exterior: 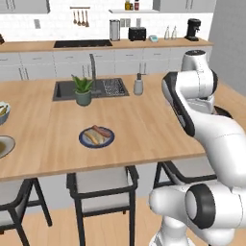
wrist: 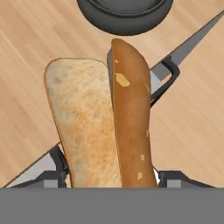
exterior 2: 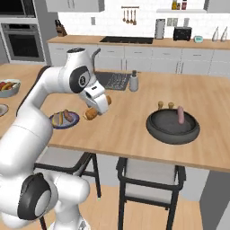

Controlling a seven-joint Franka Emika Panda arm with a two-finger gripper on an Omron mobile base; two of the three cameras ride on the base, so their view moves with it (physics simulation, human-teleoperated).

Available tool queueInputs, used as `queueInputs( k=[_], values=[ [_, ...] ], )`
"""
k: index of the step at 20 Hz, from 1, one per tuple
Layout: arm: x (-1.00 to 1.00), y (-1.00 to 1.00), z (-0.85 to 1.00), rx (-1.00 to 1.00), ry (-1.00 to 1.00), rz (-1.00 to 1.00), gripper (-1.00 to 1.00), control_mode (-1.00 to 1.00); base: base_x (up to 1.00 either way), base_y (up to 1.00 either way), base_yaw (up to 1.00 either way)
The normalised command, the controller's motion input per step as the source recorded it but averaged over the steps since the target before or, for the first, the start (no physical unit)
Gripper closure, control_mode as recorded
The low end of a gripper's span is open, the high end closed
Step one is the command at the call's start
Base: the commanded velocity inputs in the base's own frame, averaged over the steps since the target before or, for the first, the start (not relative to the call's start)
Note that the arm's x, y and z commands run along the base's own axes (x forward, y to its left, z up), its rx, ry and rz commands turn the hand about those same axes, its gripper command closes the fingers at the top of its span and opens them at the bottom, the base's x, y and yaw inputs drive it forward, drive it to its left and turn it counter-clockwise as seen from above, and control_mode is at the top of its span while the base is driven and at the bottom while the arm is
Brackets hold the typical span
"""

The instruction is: Place one bun and one sausage from the bowl on each plate.

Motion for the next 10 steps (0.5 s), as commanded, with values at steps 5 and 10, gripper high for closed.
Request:
queueInputs(
  k=[5,10],
  values=[
    [0.00,0.00,0.00,0.00,0.00,0.00,1.00,1.00,0.00,1.00,0.00],
    [0.00,0.00,0.00,0.00,0.00,0.00,1.00,1.00,0.00,1.00,0.00]
  ],
)
